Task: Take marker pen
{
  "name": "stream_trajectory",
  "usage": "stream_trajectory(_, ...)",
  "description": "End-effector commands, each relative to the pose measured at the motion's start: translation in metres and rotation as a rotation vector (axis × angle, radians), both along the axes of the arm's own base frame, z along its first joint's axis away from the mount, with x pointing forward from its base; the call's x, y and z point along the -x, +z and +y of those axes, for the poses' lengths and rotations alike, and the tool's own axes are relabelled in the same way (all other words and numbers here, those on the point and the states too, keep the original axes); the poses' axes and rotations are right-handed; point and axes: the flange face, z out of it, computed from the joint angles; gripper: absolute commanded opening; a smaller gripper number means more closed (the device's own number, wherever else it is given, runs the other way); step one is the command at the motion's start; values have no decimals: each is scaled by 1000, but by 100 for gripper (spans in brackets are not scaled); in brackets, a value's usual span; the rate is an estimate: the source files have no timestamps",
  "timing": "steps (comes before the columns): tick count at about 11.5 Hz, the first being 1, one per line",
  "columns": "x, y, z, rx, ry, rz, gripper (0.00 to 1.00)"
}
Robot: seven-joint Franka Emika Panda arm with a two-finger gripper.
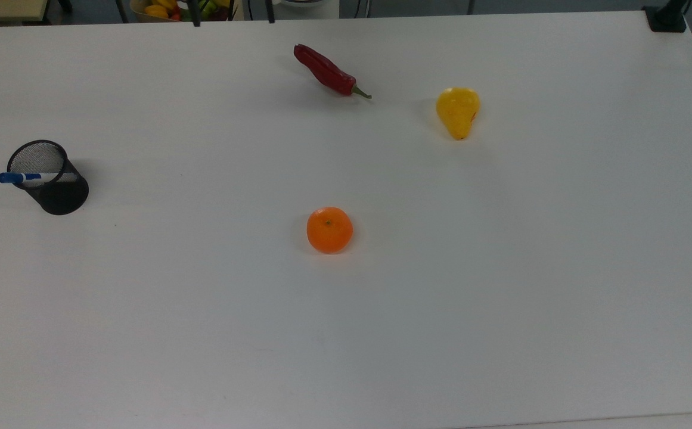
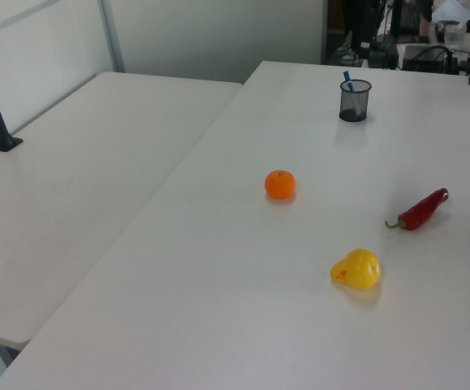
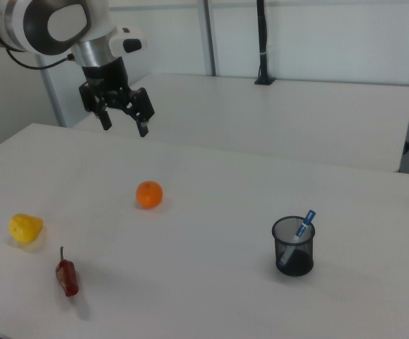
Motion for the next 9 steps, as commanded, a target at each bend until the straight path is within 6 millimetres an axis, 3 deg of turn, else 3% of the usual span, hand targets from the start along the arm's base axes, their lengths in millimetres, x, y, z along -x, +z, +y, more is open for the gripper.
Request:
stream_trajectory(1,-12,6,-39,29,-53,-90,100)
stream_trajectory(2,-18,5,-49,38,-72,-121,100)
stream_trajectory(6,-36,-7,-122,93,-242,-248,100)
stream_trajectory(9,-43,-23,-156,123,-311,-280,100)
